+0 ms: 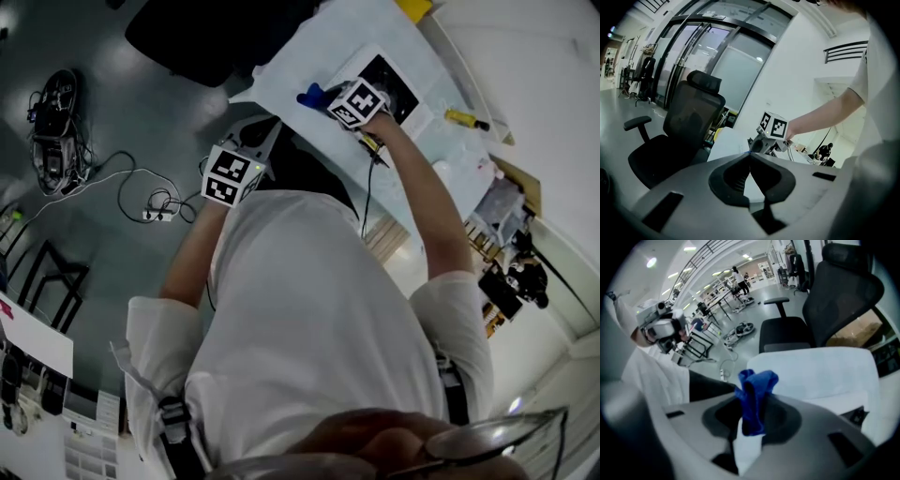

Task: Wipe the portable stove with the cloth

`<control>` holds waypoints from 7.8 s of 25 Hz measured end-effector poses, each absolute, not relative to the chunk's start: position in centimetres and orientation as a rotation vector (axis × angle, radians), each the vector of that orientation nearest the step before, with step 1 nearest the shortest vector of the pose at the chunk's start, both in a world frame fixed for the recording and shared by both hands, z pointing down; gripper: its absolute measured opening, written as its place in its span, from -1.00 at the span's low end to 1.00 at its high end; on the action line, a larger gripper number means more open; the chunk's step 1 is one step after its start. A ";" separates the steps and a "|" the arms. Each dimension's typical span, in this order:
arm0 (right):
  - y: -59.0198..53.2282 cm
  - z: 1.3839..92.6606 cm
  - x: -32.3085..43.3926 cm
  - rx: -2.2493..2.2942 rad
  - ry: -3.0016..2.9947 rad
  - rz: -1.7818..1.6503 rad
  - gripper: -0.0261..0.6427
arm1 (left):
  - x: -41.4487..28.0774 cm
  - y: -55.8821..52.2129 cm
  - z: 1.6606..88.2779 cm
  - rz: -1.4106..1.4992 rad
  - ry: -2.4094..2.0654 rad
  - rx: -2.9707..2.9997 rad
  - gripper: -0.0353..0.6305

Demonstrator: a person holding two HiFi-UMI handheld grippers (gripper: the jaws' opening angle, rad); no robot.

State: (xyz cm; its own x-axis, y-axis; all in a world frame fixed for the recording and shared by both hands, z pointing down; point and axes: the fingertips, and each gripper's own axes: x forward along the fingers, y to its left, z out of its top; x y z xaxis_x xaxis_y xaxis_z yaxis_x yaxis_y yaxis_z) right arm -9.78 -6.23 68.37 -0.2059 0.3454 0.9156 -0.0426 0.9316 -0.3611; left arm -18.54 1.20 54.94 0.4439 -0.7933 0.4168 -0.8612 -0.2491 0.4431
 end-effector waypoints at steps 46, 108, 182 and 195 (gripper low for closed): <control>2.2 73.4 14.3 1.062 -1.767 1.433 -0.57 | -3.9 2.8 55.9 0.472 -0.960 2.263 -0.80; -4.7 72.2 -6.9 0.738 -2.000 1.091 -0.57 | -15.2 -1.2 59.1 0.382 -1.105 2.113 -0.80; 17.0 44.2 19.6 1.179 -2.441 0.228 -0.57 | -3.4 19.1 43.7 0.186 -1.404 2.370 -0.80; 17.1 40.0 19.8 1.423 -2.382 0.221 -0.57 | -7.2 17.7 39.1 0.185 -1.321 2.519 -0.80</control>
